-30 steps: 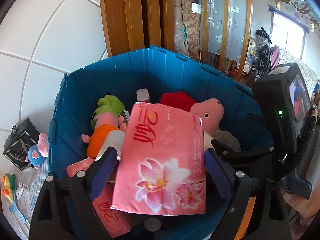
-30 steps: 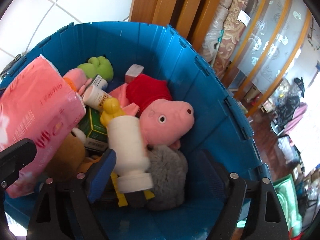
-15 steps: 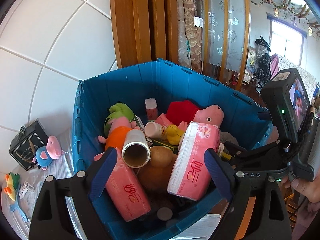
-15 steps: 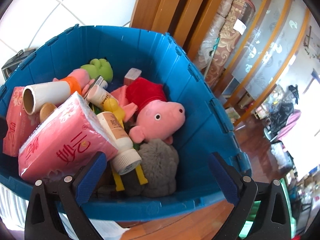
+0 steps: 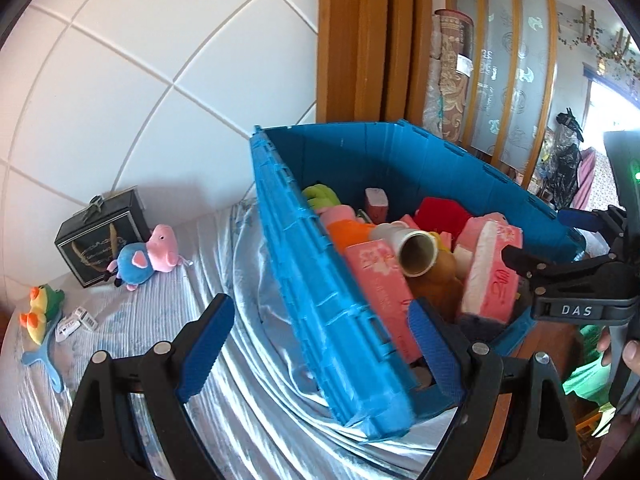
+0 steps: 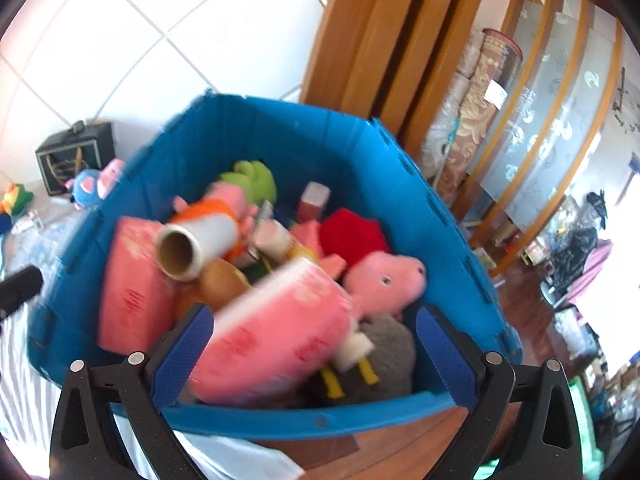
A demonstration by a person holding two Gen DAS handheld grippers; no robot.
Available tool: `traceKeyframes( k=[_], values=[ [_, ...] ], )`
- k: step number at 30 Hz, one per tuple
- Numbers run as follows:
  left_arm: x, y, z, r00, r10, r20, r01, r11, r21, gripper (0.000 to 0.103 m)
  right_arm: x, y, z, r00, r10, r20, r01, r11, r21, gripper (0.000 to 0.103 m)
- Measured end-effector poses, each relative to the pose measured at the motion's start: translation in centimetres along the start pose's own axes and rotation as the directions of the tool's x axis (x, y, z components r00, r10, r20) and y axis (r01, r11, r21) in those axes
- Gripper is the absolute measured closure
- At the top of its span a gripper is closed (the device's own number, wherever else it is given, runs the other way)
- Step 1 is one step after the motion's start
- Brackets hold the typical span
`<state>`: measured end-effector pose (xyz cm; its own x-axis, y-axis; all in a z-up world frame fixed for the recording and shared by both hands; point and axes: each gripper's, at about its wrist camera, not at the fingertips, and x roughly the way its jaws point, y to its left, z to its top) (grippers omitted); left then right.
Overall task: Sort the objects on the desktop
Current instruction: 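Withdraw both grippers from the bin back toward the bed, then grasp the small white medicine box with the right gripper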
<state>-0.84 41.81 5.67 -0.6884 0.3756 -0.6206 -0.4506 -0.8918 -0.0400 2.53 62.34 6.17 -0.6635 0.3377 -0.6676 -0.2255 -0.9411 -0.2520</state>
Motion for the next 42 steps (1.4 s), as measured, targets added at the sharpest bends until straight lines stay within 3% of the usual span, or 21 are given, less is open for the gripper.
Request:
traceKeyframes(
  k=[8,15,22,26,30,33,37,42],
  values=[
    [-2.7,11.1,-3.1,0.996,0.089,-0.007,-0.089,0.990,-0.112,0.014,-2.6,10.9,4.0,0.994,0.095,0.057,-0.090,0.993,-0.076,0.000],
    [-4.8,23.5,-7.3,0.976,0.215,-0.036,-0.218,0.949,-0.226,0.014,-2.7,22.7,6.6,0.978,0.202,0.047,-0.193,0.971,-0.138,0.000],
    [-4.9,35.5,-12.5,0.934,0.329,-0.140,-0.358,0.871,-0.337,0.014,-0.3,33.6,7.8,0.946,0.323,-0.016,-0.321,0.932,-0.171,0.000],
    [-4.3,41.9,-15.9,0.907,0.365,-0.212,-0.421,0.807,-0.413,0.014,2.2,39.4,7.9,0.924,0.375,-0.075,-0.383,0.903,-0.195,0.000],
    [-2.8,47.5,-19.4,0.857,0.409,-0.313,-0.513,0.729,-0.453,0.014,5.7,44.4,7.7,0.896,0.415,-0.157,-0.441,0.872,-0.212,0.000],
    [-1.7,50.8,-21.8,0.833,0.406,-0.376,-0.550,0.687,-0.475,0.014,8.4,47.5,7.2,0.879,0.425,-0.218,-0.470,0.851,-0.235,0.000],
    [0.5,54.3,-24.4,0.805,0.394,-0.444,-0.586,0.645,-0.490,0.014,12.3,50.9,6.8,0.856,0.432,-0.285,-0.501,0.831,-0.243,0.000],
    [3.9,57.5,-25.1,0.790,0.375,-0.485,-0.601,0.632,-0.490,0.014,17.2,54.4,6.7,0.828,0.430,-0.360,-0.529,0.812,-0.248,0.000]
  ],
)
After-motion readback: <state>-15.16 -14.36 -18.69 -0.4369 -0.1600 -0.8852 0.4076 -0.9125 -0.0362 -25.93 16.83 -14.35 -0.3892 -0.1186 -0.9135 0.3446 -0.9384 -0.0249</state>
